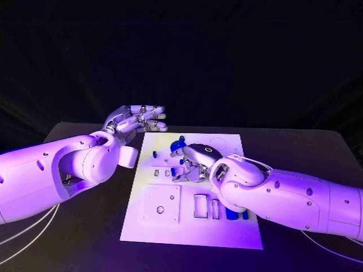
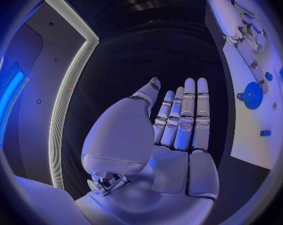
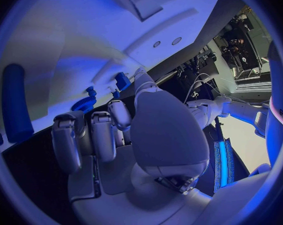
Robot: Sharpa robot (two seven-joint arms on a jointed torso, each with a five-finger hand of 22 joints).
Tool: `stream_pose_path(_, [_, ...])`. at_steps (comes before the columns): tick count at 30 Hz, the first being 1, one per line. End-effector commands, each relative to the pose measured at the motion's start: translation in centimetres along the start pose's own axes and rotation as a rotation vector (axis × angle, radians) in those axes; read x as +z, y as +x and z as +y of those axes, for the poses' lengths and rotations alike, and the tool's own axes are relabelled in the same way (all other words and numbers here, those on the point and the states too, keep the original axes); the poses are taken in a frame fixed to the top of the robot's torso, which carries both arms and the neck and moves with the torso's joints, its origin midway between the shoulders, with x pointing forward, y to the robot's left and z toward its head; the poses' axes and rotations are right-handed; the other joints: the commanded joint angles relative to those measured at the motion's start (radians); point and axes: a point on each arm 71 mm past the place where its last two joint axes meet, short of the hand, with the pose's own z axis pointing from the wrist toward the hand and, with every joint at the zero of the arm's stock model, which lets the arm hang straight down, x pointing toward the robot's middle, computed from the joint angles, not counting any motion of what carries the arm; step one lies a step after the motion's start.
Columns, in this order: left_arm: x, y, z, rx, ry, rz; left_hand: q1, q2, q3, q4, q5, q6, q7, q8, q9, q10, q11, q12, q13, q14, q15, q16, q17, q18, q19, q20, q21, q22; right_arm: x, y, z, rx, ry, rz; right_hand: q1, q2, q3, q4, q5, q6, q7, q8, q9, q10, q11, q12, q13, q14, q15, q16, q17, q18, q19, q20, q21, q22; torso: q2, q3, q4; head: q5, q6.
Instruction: Assemble the parts on the task board
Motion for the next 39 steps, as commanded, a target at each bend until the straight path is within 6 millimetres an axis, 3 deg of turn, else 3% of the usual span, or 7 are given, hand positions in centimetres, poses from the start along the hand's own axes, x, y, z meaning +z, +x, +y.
stream_pose_path(1, [0.2, 0.0, 0.3, 0.177, -0.027, 0.098, -0.024, -0.001, 0.000, 0.010, -0.003, 0.053, -0.041, 0.017, 0.007, 0.091, -0.046, 0.026, 0.009, 0.159, -0.054, 0.118, 0.065, 0.007, 0.113, -0.057, 0.095, 0.046, -0.7, -1.9, 0.5, 0.090, -0.150, -0.106, 0.014, 0.020, 0.006, -0.002, -0.003, 0.087, -0.010, 0.022, 0.014, -0.020, -0.009, -0.021, -0.015, 0.081, -0.004, -0.004, 0.163, -0.007, 0.088, 0.001, -0.017, 0.244, -0.007, 0.0001, -0.0037, 0.006, 0.004])
stream_pose_path(5, [0.3, -0.6, 1.2, 0.313, -0.124, 0.152, -0.055, -0.010, -0.004, 0.038, -0.009, 0.104, -0.075, 0.021, 0.011, 0.192, -0.093, 0.051, 0.026, 0.236, -0.092, 0.291, 0.186, 0.004, 0.179, -0.104, 0.208, 0.110, -2.3, -4.1, -0.7, 0.174, -0.170, -0.120, 0.029, 0.042, 0.011, -0.014, 0.014, 0.141, -0.018, 0.050, 0.020, -0.052, -0.017, -0.050, -0.044, 0.070, -0.013, -0.029, 0.125, 0.008, 0.054, -0.008, -0.069, 0.208, -0.015, -0.0013, -0.0035, 0.008, 0.005])
stream_pose_path(9, [0.4, -1.1, 2.2, 0.454, -0.247, 0.188, -0.114, -0.017, -0.039, 0.089, 0.000, 0.119, -0.097, 0.019, 0.017, 0.289, -0.108, 0.124, 0.080, 0.275, -0.115, 0.655, 0.566, 0.000, 0.232, -0.131, 0.325, 0.198, -4.3, -6.1, -2.4, 0.246, -0.130, -0.119, 0.032, 0.057, 0.010, -0.020, 0.029, 0.176, -0.020, 0.071, 0.024, -0.069, -0.019, -0.067, -0.062, 0.062, -0.015, -0.048, 0.100, 0.015, 0.037, -0.011, -0.096, 0.190, -0.024, -0.0036, -0.0067, 0.012, 0.002])
stream_pose_path(12, [0.4, -1.3, 3.0, 0.558, -0.349, 0.212, -0.148, -0.007, -0.070, 0.143, -0.006, 0.140, -0.115, 0.032, 0.037, 0.328, -0.131, 0.245, 0.183, 0.283, -0.137, 0.955, 0.906, -0.053, 0.367, -0.162, 0.643, 0.592, -6.2, -7.6, -3.9, 0.285, -0.083, -0.126, 0.031, 0.062, 0.008, -0.022, 0.032, 0.188, -0.021, 0.079, 0.025, -0.072, -0.021, -0.071, -0.067, 0.061, -0.016, -0.053, 0.094, 0.016, 0.034, -0.012, -0.101, 0.188, -0.031, -0.0037, -0.0113, 0.019, -0.002])
stream_pose_path(16, [0.8, -1.5, 4.2, 0.716, -0.497, 0.229, -0.142, 0.001, -0.105, 0.186, -0.006, 0.152, -0.125, 0.076, 0.090, 0.288, -0.145, 0.735, 0.681, 0.242, -0.144, 1.019, 0.980, -0.093, 0.420, -0.177, 0.869, 0.894, -8.6, -9.3, -5.8, 0.317, -0.017, -0.143, 0.029, 0.066, 0.004, -0.026, 0.053, 0.194, -0.024, 0.085, 0.024, -0.065, -0.023, -0.066, -0.066, 0.062, -0.019, -0.055, 0.094, 0.016, 0.034, -0.015, -0.104, 0.186, -0.042, -0.0022, -0.0133, 0.025, -0.001])
stream_pose_path(20, [1.2, -1.2, 5.0, 0.870, -0.596, 0.254, -0.164, 0.001, -0.150, 0.230, -0.005, 0.144, -0.135, 0.118, 0.133, 0.273, -0.144, 0.947, 0.904, 0.237, -0.146, 1.024, 0.995, -0.108, 0.438, -0.172, 0.943, 1.005, -9.9, -10.4, -7.2, 0.333, 0.034, -0.165, 0.028, 0.066, 0.002, -0.027, 0.058, 0.195, -0.024, 0.086, 0.023, -0.060, -0.024, -0.061, -0.062, 0.064, -0.020, -0.051, 0.100, 0.015, 0.037, -0.016, -0.100, 0.189, -0.050, 0.0007, -0.0187, 0.031, -0.005])
stream_pose_path(39, [3.4, 1.4, 6.5, 1.127, -0.757, 0.282, -0.252, 0.038, -0.335, 0.250, -0.005, 0.081, -0.162, 0.305, 0.362, 0.276, -0.168, 1.104, 1.079, 0.238, -0.163, 1.016, 1.016, -0.126, 0.461, -0.182, 1.022, 1.132, -11.4, -11.9, -9.9, 0.338, 0.137, -0.209, 0.020, 0.066, -0.005, -0.025, 0.061, 0.195, -0.025, 0.087, 0.021, -0.053, -0.025, -0.055, -0.059, 0.063, -0.021, -0.054, 0.097, 0.014, 0.040, -0.017, -0.096, 0.192, -0.052, 0.0080, -0.0207, 0.040, -0.032])
